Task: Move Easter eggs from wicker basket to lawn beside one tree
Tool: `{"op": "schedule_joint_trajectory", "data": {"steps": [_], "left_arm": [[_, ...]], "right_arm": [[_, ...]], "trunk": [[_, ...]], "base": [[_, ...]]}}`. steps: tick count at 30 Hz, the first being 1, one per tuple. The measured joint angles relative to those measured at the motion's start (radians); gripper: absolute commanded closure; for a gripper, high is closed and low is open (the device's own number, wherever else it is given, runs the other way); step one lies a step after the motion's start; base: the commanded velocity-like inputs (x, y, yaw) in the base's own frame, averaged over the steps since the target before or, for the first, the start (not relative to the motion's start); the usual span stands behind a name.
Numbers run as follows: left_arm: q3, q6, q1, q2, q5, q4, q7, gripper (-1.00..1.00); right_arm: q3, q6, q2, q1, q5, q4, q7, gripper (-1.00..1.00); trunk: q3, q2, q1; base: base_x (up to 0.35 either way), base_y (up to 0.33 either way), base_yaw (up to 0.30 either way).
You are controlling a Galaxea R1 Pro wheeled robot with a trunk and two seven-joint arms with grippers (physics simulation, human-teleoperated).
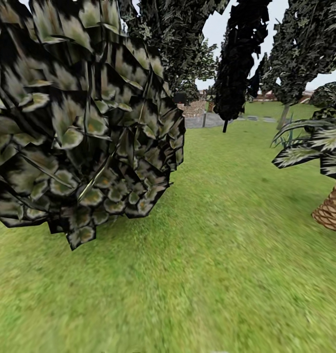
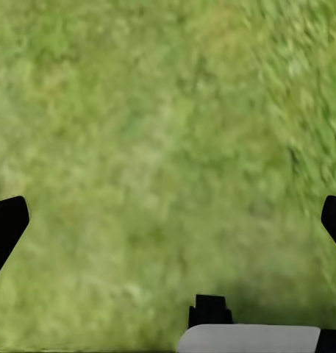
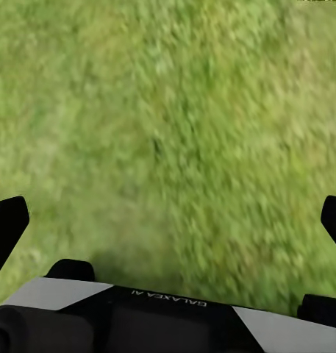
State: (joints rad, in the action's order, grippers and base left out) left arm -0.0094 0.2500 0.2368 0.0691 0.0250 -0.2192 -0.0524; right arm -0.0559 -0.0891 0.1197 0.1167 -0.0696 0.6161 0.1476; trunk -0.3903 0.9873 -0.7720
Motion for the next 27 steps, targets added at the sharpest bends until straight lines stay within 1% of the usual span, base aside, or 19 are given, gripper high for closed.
{"op": "schedule_joint_trajectory", "data": {"steps": [27], "left_arm": [[0.0, 0.0, -0.001, 0.001, 0.0, 0.0, 0.001, -1.0]], "right_arm": [[0.0, 0.0, 0.0, 0.0, 0.0, 0.0, 0.0, -1.0]], "trunk": [[0.0, 0.0, 0.0]], "base": [[0.0, 0.0, 0.289]]}}
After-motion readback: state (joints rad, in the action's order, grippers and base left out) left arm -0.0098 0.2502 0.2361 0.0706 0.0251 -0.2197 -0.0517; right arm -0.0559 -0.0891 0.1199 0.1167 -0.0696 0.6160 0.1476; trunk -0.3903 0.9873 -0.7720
